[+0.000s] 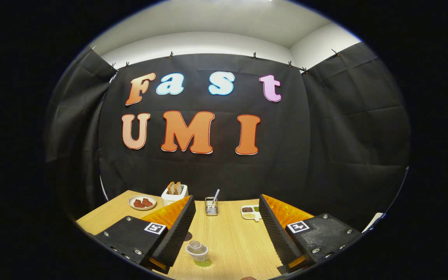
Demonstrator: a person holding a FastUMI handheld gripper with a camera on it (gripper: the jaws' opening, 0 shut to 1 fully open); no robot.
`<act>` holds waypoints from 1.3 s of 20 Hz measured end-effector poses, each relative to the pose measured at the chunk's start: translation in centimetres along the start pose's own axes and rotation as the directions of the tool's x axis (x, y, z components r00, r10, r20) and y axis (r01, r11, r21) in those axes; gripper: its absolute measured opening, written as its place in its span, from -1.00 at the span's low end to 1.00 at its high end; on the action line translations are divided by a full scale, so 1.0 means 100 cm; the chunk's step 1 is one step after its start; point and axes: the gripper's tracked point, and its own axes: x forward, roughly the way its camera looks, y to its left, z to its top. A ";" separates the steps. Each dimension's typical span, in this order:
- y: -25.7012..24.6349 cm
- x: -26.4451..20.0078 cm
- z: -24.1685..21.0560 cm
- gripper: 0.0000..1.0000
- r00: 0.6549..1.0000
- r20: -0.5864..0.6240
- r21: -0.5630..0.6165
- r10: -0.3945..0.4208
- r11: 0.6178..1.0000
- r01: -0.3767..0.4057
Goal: Take the bottle from table, then pour the juice into the cup, finally place the bottle on the coaster
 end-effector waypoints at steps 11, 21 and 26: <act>0.026 -0.002 -0.083 0.95 0.991 -0.116 0.067 0.067 0.996 -0.060; 0.049 -0.010 -0.201 0.95 0.953 -0.284 0.066 0.107 0.994 -0.092; 0.064 -0.003 -0.239 0.95 0.927 -0.349 0.097 0.137 0.989 -0.110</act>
